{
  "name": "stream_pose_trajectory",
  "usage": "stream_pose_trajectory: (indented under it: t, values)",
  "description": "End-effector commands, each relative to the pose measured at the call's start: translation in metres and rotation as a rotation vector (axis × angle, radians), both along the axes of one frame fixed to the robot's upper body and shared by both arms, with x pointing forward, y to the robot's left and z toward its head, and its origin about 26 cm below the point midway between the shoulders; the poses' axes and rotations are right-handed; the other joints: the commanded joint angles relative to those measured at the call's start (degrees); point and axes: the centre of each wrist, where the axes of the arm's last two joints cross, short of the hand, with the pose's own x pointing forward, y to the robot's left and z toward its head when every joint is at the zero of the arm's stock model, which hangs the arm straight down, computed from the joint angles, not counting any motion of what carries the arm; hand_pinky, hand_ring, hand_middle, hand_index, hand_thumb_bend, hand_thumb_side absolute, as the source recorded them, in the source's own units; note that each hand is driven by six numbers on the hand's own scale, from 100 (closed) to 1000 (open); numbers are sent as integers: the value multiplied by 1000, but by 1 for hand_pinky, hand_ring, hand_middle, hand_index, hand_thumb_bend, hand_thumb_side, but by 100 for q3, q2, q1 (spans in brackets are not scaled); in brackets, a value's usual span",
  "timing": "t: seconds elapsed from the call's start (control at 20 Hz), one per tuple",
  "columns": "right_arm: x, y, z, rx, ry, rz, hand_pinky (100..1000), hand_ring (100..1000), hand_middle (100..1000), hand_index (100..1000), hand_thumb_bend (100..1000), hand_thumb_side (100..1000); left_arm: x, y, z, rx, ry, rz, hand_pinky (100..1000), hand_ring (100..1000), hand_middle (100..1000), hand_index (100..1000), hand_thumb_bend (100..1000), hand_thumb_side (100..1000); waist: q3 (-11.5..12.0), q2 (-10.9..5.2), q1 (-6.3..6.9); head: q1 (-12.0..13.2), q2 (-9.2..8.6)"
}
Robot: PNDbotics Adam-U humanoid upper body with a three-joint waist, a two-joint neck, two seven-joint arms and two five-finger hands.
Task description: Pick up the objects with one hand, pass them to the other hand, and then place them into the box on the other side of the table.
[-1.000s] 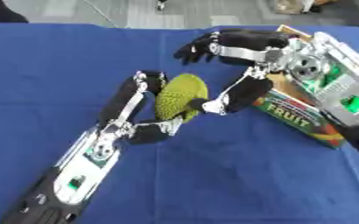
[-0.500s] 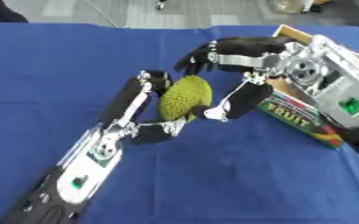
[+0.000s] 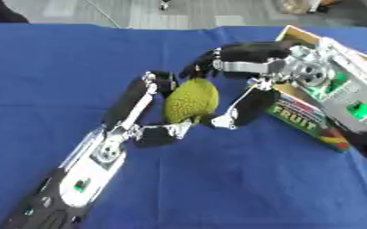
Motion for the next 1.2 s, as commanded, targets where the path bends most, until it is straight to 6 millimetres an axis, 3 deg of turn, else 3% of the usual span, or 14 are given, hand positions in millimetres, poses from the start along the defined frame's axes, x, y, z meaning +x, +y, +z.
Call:
stream_pose_trajectory:
  t: [0.05,0.55,1.0,1.2]
  values:
    - [-2,-3,7,-8,-32,-17,770,794,738,883,309,326,-6,-7,17,-26,-52,-31,486,472,419,447,100,100,-3,9,-71,-6,-68]
    - [-2,-1,5,70,-54,-52,709,697,640,785,230,216,-11,-9,24,-37,-60,-52,486,472,419,447,100,100,1,20,-72,-9,-65]
    - [-2,-1,3,128,-42,-50,640,546,497,624,100,100,-11,-9,24,-44,-46,-40,511,487,438,473,100,100,-8,15,-79,4,-53]
    - [-2,-2,5,133,-37,-41,627,527,473,595,100,100,-8,-7,18,-27,-30,11,590,549,500,552,295,100,-32,5,-78,15,-52]
